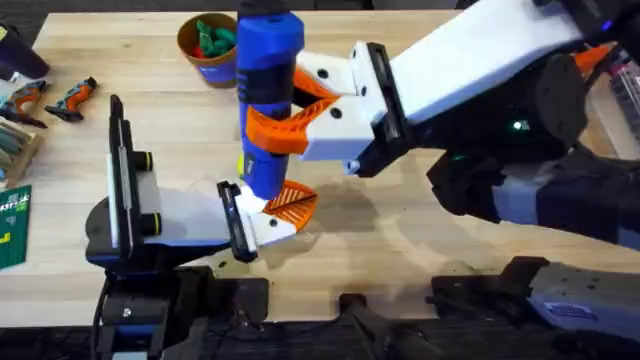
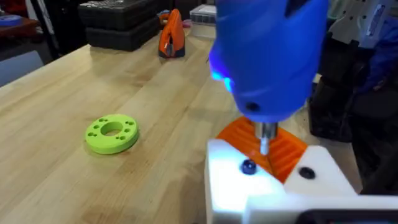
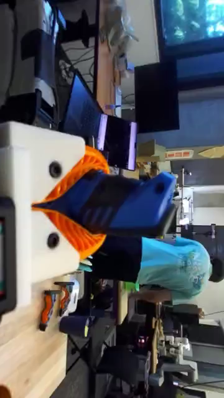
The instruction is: Pick up the gripper from the table and insert it into the empty holder that is missing its gripper. Then pick up a screw, insert it into the mounting hole, and use the screwdriver to tighten it. Finally, clean up the table by picking up the vegetable and placing it into the bucket.
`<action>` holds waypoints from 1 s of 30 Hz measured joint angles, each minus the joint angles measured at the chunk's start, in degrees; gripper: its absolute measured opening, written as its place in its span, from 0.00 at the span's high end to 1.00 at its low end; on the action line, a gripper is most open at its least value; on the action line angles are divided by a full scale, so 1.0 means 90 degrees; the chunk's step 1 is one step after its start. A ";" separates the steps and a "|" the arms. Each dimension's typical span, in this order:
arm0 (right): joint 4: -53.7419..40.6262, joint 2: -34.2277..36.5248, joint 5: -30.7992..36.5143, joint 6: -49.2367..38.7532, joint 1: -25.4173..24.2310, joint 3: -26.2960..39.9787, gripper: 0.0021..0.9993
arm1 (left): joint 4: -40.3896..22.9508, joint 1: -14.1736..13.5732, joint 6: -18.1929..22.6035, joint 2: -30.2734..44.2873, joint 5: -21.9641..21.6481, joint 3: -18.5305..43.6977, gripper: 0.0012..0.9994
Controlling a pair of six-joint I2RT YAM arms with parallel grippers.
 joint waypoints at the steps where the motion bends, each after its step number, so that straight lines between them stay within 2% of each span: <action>1: -0.0006 0.0000 0.0000 0.0000 0.0000 0.0000 0.97 | 0.0000 0.0000 0.0000 -0.0001 0.0000 0.0000 1.00; 30: -0.0007 0.0082 -0.0005 -0.0257 0.0000 0.0000 0.97 | -0.0002 0.0000 0.0000 0.0000 0.0000 0.0000 1.00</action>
